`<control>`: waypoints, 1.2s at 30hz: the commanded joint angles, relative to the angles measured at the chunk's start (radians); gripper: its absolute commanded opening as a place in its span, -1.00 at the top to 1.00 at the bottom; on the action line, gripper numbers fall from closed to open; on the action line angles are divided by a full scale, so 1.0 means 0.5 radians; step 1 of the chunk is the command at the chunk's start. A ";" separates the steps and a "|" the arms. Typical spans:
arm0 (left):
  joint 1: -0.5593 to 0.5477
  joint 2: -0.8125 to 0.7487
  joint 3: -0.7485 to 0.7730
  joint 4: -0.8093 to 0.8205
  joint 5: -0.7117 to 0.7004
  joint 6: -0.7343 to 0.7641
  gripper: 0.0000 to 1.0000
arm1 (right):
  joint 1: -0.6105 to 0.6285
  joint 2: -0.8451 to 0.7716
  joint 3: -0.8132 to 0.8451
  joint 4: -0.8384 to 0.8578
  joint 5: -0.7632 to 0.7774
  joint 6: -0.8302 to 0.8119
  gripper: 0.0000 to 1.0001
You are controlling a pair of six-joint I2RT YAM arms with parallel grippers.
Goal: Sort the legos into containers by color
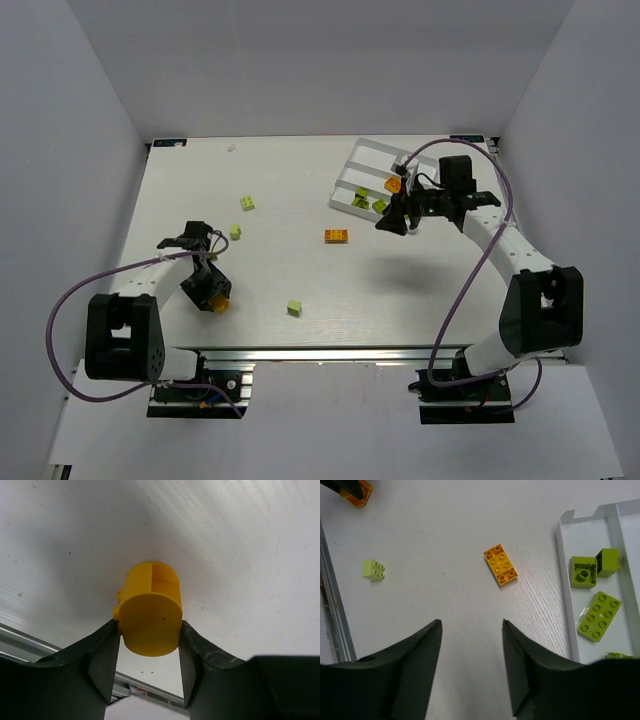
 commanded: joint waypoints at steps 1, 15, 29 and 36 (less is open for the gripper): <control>-0.037 -0.126 0.182 -0.020 0.041 -0.005 0.47 | -0.015 -0.165 -0.033 0.017 -0.055 0.050 -0.06; -0.340 0.559 1.151 0.946 1.152 -0.097 0.78 | -0.125 -0.518 -0.270 0.438 0.764 0.753 1.00; -0.755 2.058 2.948 0.976 0.956 -0.438 0.75 | -0.172 -0.678 -0.395 0.343 0.811 0.658 1.00; -0.878 2.288 3.131 1.148 0.928 -0.597 0.66 | -0.187 -0.708 -0.451 0.352 0.792 0.664 1.00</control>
